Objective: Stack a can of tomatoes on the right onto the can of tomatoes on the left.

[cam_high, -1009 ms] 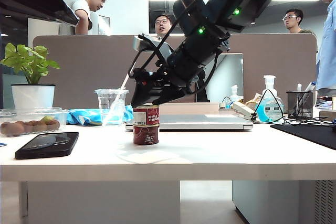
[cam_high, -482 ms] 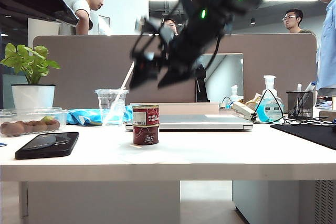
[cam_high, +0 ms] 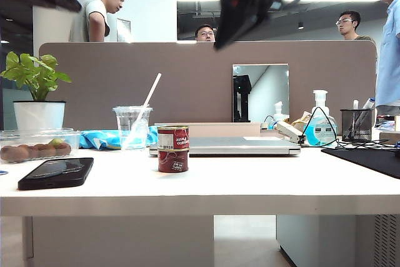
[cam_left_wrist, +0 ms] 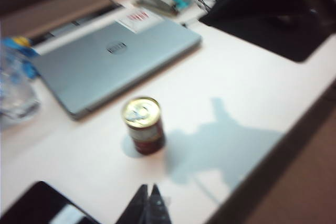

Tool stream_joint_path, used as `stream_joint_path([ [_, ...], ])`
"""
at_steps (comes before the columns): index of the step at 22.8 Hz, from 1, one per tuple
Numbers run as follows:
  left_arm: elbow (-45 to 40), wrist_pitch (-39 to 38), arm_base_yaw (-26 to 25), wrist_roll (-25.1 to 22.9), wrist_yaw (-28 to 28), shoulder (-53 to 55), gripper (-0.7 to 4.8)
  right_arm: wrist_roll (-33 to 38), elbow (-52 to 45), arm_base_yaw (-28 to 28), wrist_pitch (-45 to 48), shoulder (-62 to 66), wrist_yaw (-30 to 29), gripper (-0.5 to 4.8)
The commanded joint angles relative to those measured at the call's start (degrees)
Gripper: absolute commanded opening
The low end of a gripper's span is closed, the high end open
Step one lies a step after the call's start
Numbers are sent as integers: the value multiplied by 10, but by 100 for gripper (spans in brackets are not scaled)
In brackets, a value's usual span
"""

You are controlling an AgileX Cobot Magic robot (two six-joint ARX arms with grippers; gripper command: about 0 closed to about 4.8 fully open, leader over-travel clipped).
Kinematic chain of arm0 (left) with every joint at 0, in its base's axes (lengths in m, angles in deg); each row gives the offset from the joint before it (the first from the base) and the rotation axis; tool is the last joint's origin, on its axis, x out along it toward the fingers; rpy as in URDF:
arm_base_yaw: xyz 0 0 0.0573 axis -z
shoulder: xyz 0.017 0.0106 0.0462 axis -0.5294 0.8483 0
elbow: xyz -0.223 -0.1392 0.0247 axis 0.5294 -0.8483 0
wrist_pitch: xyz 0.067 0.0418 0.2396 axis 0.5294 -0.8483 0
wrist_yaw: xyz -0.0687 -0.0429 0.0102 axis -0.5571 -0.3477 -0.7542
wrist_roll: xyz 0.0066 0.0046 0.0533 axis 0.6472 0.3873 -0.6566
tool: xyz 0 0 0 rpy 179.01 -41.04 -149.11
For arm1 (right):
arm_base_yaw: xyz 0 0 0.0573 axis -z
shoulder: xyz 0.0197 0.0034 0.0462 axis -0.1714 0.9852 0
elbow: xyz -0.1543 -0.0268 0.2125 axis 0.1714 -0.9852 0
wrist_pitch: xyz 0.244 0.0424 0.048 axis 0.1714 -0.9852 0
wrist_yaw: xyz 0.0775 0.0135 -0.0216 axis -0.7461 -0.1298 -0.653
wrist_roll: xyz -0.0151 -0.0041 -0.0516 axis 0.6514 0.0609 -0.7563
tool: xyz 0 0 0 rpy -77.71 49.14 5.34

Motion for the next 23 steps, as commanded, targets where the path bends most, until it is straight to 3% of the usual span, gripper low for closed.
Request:
stream_joint_path([
  [1, 3, 12, 0, 0, 76, -28, -5, 43, -50, -1, 98, -75, 35, -9],
  [6, 3, 12, 0, 4, 120, -46, -5, 106, -118, -1, 194, -167, 37, -8],
  [8, 3, 10, 0, 4, 119, -45, -5, 150, -128, -1, 179, -194, -13, -4],
  [12, 3, 8, 0, 4, 120, -45, -5, 151, -128, -1, 144, -200, -73, -5],
  [18, 3, 8, 0, 4, 120, -45, -5, 129, -130, -1, 126, -197, -66, -5],
  [20, 3, 8, 0, 4, 120, -45, -5, 104, -130, 0, 125, -197, -19, -5],
  [23, 3, 8, 0, 4, 120, -45, -5, 95, -130, -1, 120, -197, -12, -5],
])
